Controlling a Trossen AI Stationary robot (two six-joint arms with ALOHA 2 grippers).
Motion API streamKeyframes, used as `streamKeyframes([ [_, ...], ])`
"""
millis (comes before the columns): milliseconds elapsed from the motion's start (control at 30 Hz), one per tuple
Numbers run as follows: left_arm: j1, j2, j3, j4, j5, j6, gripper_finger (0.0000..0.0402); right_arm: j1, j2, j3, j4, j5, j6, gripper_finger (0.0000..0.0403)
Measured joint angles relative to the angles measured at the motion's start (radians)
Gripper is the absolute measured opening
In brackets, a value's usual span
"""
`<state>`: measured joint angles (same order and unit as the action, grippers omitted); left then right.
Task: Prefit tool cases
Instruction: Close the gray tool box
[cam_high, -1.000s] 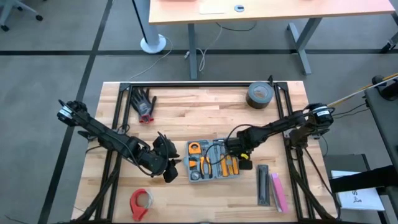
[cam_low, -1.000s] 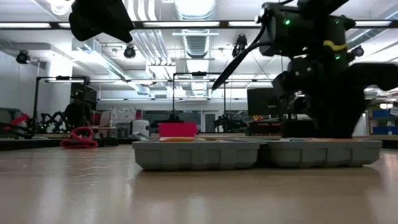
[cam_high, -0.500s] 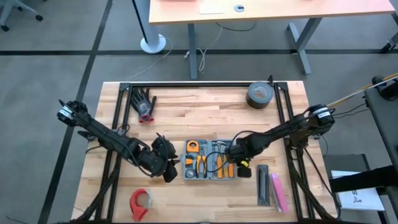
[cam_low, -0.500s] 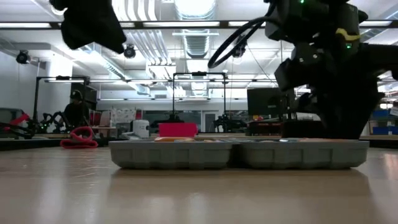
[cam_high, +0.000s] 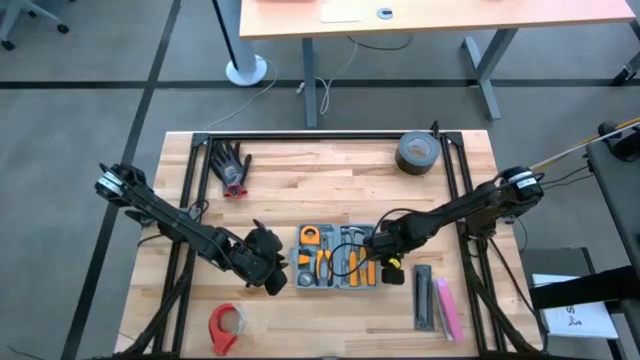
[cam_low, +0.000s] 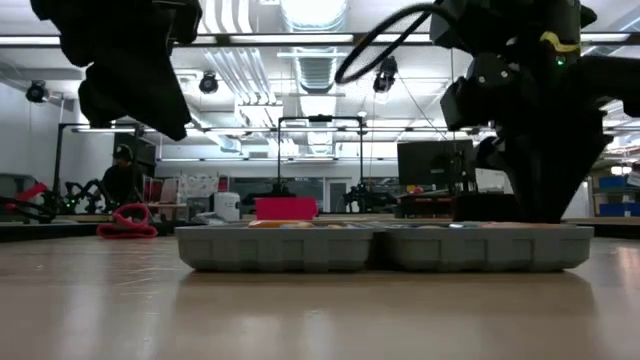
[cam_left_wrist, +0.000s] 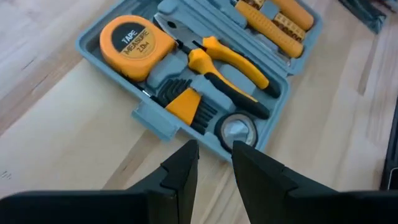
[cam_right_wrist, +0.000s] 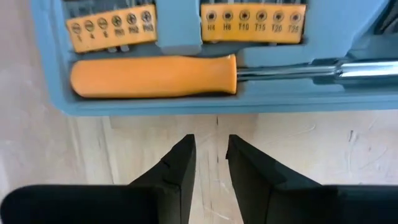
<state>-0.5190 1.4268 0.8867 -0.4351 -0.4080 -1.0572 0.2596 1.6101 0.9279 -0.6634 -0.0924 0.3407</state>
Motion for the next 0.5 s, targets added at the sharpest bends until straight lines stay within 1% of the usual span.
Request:
streamKeyframes([
  [233,0.003,0.032,0.0,0.0,0.002,-0.006,0.0105,-0.006,-0.026,0.001,0.001,0.07,-0.021,0.0067],
  [367,0.03,0.055,0.0,0.005,0.009,-0.094,0.0105,-0.012,-0.025,0.001,0.011,0.077,-0.02,0.0057],
  [500,0.054,0.079,0.0,0.006,0.013,-0.19,0.0105,-0.026,-0.025,0.0,0.016,0.077,0.022,0.0053],
])
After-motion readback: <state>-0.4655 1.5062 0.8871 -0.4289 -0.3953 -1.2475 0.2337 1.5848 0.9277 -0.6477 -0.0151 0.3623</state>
